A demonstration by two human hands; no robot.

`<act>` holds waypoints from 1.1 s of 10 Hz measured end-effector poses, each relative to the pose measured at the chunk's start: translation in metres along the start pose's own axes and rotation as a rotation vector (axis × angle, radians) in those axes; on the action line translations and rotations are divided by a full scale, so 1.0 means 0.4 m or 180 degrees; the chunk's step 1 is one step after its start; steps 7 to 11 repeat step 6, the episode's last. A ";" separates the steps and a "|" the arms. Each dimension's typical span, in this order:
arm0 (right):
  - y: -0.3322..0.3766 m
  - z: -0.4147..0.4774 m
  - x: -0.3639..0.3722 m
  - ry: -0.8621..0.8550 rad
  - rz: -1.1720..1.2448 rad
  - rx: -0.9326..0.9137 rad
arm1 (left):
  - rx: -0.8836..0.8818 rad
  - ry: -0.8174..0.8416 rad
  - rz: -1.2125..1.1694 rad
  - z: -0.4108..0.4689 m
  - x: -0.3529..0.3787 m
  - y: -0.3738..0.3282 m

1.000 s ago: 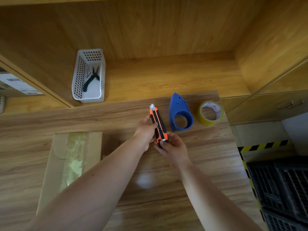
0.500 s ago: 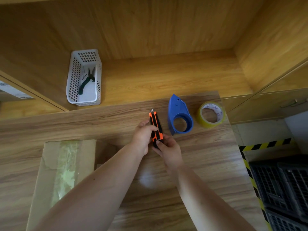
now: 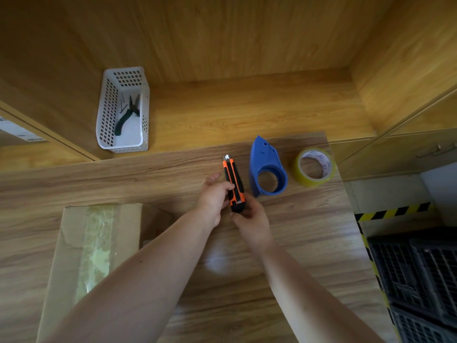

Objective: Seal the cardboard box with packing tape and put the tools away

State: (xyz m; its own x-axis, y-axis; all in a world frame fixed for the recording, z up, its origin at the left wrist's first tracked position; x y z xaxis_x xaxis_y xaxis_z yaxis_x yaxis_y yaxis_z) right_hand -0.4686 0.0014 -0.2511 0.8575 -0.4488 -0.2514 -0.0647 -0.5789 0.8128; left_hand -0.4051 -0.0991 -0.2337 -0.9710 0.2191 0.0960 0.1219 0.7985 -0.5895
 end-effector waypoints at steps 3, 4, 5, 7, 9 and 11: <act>0.011 -0.019 -0.015 0.0006 0.0387 0.0076 | 0.0080 -0.0032 0.0063 -0.010 -0.018 -0.005; 0.026 -0.029 -0.026 -0.0028 0.0400 0.0004 | 0.0097 -0.0073 0.0065 -0.018 -0.029 -0.007; 0.050 -0.033 -0.040 -0.0153 0.0254 -0.0083 | 0.0228 -0.0120 0.0112 -0.032 -0.046 -0.020; 0.058 -0.043 -0.042 -0.0096 0.0343 -0.0106 | 0.0290 -0.0120 0.0118 -0.040 -0.056 -0.023; 0.058 -0.043 -0.042 -0.0096 0.0343 -0.0106 | 0.0290 -0.0120 0.0118 -0.040 -0.056 -0.023; 0.058 -0.043 -0.042 -0.0096 0.0343 -0.0106 | 0.0290 -0.0120 0.0118 -0.040 -0.056 -0.023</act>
Point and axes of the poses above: each hand's wrist, its own z-axis towards the middle knuckle, its own x-axis out of the palm, y = z × x, the point moved 5 cm from there along z, towards the middle knuckle, and after that the axes turned 6 degrees about -z, right-handed, at the moved point
